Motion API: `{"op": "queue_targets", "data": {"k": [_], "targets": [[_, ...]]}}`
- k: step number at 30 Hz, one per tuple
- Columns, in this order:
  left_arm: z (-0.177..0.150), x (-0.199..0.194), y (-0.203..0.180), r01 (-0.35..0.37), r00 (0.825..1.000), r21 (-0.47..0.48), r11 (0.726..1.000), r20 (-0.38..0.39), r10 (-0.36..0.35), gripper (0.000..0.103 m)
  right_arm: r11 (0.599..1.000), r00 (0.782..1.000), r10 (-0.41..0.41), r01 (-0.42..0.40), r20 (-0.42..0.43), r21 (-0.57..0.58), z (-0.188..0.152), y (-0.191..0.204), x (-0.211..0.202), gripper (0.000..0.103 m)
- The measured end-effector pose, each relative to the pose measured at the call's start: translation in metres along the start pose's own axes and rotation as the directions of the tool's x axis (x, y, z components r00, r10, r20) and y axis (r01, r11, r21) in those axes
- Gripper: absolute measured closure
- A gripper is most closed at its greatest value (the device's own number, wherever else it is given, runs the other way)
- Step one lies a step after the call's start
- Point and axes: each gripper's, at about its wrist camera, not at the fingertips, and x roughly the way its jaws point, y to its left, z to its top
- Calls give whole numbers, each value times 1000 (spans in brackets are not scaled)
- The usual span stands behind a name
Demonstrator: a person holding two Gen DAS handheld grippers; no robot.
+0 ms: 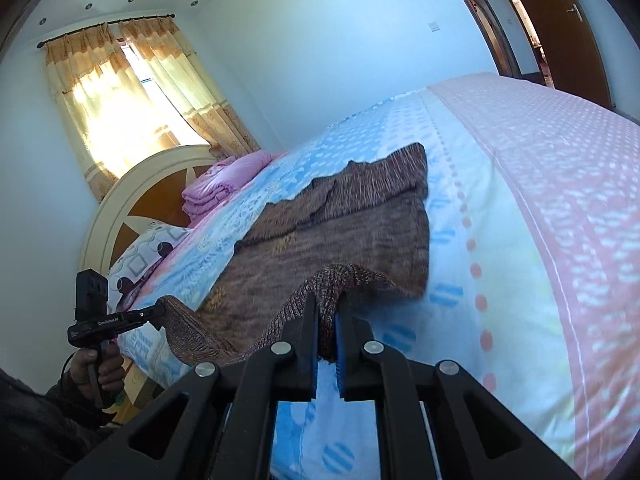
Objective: Fold small clothes
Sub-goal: 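Lift the hem with both grippers and fold it toward the collar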
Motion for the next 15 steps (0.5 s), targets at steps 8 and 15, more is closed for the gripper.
{"op": "queue_targets", "data": {"k": [8, 15], "targets": [[38, 17, 15, -1, 999, -19, 1000, 42, 2, 92, 1000, 999, -24, 24, 38, -14, 37, -2, 24, 97], [73, 29, 22, -27, 995, -9, 1000, 91, 28, 92, 998, 997, -40, 43, 61, -44, 76, 2, 47, 97]]}}
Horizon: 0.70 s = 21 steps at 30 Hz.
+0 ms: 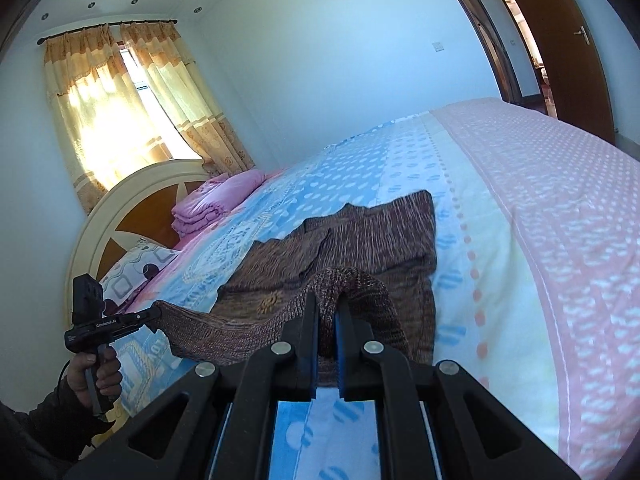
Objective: Fold small clothes
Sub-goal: 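Lift the hem with both grippers and fold it toward the collar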
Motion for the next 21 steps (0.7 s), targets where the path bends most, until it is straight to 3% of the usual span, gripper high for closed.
{"op": "queue_targets", "data": {"k": [10, 21], "targets": [[50, 23, 7, -22, 998, 4, 1000, 57, 22, 92, 998, 999, -27, 29, 38, -53, 59, 6, 38, 97], [98, 67, 19, -72, 995, -1, 997, 65, 72, 92, 995, 996, -84, 84, 12, -61, 99, -8, 100, 97]]}}
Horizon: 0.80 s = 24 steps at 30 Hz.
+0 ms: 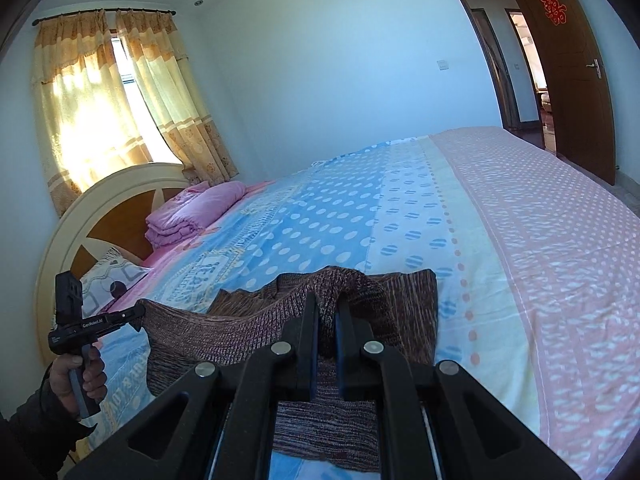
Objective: Fold small clothes
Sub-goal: 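Lift the hem with both grippers and fold it toward the collar, then open both grippers and release the folded hem onto the sweater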
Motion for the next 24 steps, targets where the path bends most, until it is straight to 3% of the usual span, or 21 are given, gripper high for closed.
{"op": "queue_targets", "data": {"k": [4, 8, 12, 15, 17, 19, 20, 21, 23, 24], "targets": [[8, 24, 7, -19, 1000, -7, 1000, -17, 19, 92, 1000, 999, -29, 29, -25, -3, 10, -9, 29, 97], [7, 58, 24, -42, 997, -35, 999, -71, 39, 92, 998, 993, -53, 55, -103, 16, 7, -24, 71, 97], [-9, 94, 43, -108, 983, -57, 993, -155, 98, 92, 994, 974, -81, 94, -210, 49, -13, -43, 116, 97], [-16, 105, 47, -118, 976, -57, 991, -191, 105, 92, 991, 959, -61, 92, -278, 98, -25, -57, 135, 97], [-11, 107, 44, -121, 976, -47, 992, -190, 110, 87, 990, 956, -57, 91, -287, 109, -22, -63, 140, 97], [2, 104, 49, -140, 980, -88, 986, -154, 126, 80, 979, 971, -11, 58, -237, 193, -8, -76, 143, 95], [11, 101, 53, -162, 981, -117, 980, -123, 147, 71, 971, 978, -1, 51, -207, 233, -1, -81, 140, 86], [17, 100, 56, -177, 981, -133, 975, -109, 163, 56, 964, 984, -31, 75, -173, 256, 7, -87, 138, 62], [27, 91, 66, -227, 973, -174, 958, -72, 217, 41, 962, 984, -99, 133, -150, 240, 15, -86, 134, 34], [28, 86, 67, -229, 973, -172, 958, -58, 223, 38, 964, 983, -111, 143, -149, 223, 16, -83, 132, 34]]}}
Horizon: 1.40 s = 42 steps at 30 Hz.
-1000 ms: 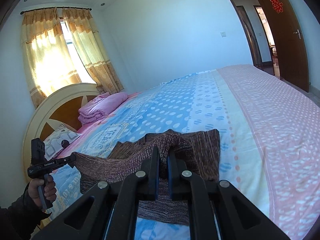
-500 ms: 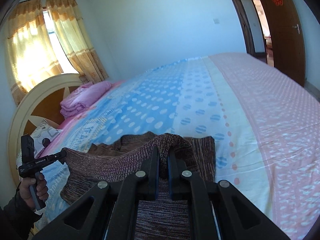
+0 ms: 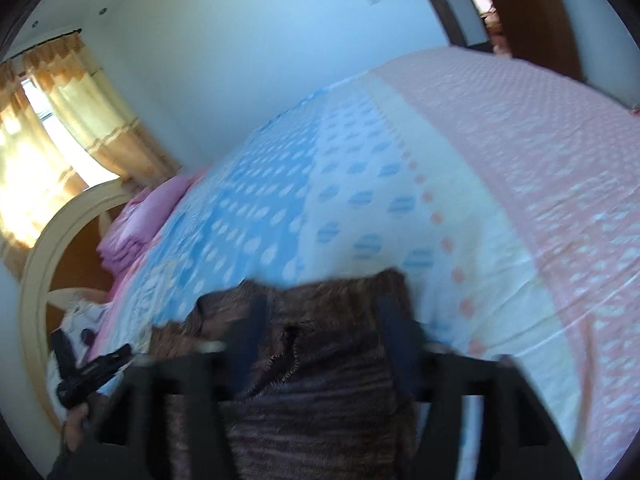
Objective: Fold small clothes
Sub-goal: 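Open both grippers and release the folded hem onto the sweater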
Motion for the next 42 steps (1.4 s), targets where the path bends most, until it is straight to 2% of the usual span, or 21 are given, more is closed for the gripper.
{"op": "queue_targets", "data": {"k": [4, 5, 6, 10, 12, 14, 17, 20, 22, 23, 25, 27, 28, 30, 31, 33, 34, 35, 37, 40, 42], "targets": [[-17, -18, -2, -18, 1000, 133, 991, -20, 21, 30, 990, 997, 25, -36, -77, -135, -23, 27, -14, 34], [-24, -18, -6, -17, 999, 182, 983, -34, 24, 21, 979, 991, 42, -67, -130, -193, -35, 39, -15, 34], [-34, -18, -11, -41, 997, 251, 967, -49, 55, 14, 964, 982, 35, -83, -188, -253, -47, 51, -12, 34], [-68, -8, -34, -104, 987, 467, 878, -59, 148, 14, 899, 938, -49, -109, -343, -425, -90, 88, 11, 34], [-76, 1, -48, -155, 977, 545, 824, -41, 211, 13, 880, 925, -82, -108, -371, -463, -99, 102, 26, 34], [-74, 15, -57, -196, 965, 574, 795, -29, 259, 13, 858, 926, -160, -41, -342, -511, -96, 110, 44, 34], [-48, 23, -67, -276, 954, 550, 788, 55, 295, 13, 832, 936, -246, 71, -251, -550, -69, 115, 69, 34], [-12, 14, -64, -323, 946, 465, 824, 128, 299, 10, 853, 960, -255, 168, -114, -493, -27, 112, 65, 34], [2, 12, -56, -386, 923, 416, 824, 166, 348, 4, 872, 966, -258, 221, -26, -437, -6, 108, 54, 34], [6, 11, -52, -401, 916, 397, 825, 174, 361, 4, 878, 968, -252, 225, -8, -421, 0, 105, 51, 34], [11, 13, -41, -388, 922, 372, 843, 148, 359, 4, 896, 975, -221, 200, -7, -398, 3, 101, 43, 34], [7, 13, -34, -384, 923, 366, 848, 122, 365, 4, 916, 987, -140, 97, -84, -388, -7, 99, 36, 34], [3, 11, -32, -385, 923, 371, 845, 128, 364, 4, 910, 981, -125, 53, -151, -412, -18, 102, 38, 34], [-10, 7, -32, -394, 919, 404, 826, 150, 365, 4, 864, 956, -156, 10, -249, -503, -51, 110, 37, 34], [-16, 5, -32, -403, 915, 420, 813, 159, 371, 4, 816, 940, -194, -5, -281, -579, -73, 116, 37, 34], [-27, 1, -35, -397, 917, 441, 805, 163, 364, 3, 710, 918, -291, 17, -271, -704, -104, 123, 43, 34], [-31, 2, -37, -379, 925, 457, 805, 149, 351, 3, 677, 925, -299, 32, -235, -735, -110, 124, 45, 34], [-33, 4, -41, -374, 926, 473, 798, 141, 350, 3, 661, 934, -298, 52, -198, -748, -108, 124, 46, 29], [-35, 8, -48, -386, 921, 491, 781, 148, 361, 3, 663, 927, -334, 103, -170, -742, -93, 122, 57, 25], [-29, 11, -55, -375, 926, 480, 793, 145, 350, 3, 629, 908, -405, 194, -104, -753, -66, 126, 85, 25], [-24, 11, -58, -378, 925, 464, 801, 148, 351, 3, 652, 914, -402, 241, -58, -719, -39, 128, 89, 25]]}}
